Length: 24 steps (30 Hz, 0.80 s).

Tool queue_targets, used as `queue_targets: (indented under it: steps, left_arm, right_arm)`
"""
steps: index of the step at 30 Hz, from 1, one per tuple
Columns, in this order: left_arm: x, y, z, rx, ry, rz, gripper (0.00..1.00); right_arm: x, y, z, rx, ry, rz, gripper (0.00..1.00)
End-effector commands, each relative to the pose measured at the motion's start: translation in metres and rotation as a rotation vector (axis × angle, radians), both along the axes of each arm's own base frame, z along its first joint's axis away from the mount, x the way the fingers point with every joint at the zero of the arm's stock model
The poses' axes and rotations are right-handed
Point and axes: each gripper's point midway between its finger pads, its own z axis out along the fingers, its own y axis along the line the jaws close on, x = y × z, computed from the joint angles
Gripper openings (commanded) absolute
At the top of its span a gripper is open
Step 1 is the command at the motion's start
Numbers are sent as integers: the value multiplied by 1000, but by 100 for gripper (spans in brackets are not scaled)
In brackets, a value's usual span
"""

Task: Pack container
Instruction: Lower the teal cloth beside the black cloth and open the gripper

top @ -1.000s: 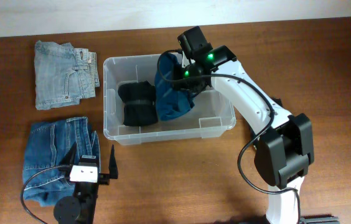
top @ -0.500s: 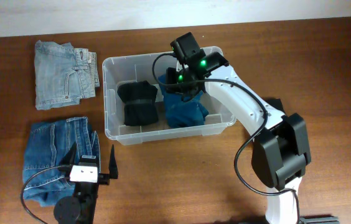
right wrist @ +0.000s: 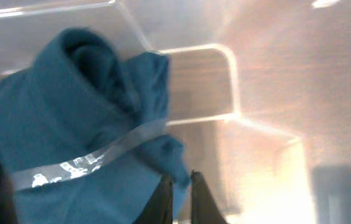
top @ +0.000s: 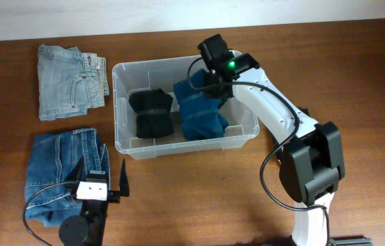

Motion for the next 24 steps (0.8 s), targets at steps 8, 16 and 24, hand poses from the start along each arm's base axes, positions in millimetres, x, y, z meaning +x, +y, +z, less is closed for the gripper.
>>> queue_targets:
  steps: [8,16,24]
  left_arm:
    - [0,1,0,20,-3,4,99]
    - [0,1,0,20,-3,4,99]
    - [0,1,0,20,-3,4,99]
  right_arm:
    - [-7,-9,-62,-94,119,18,4]
    - [-23,24,-84,13,204,84,4]
    - [-26,43,-83,104,219,118,4]
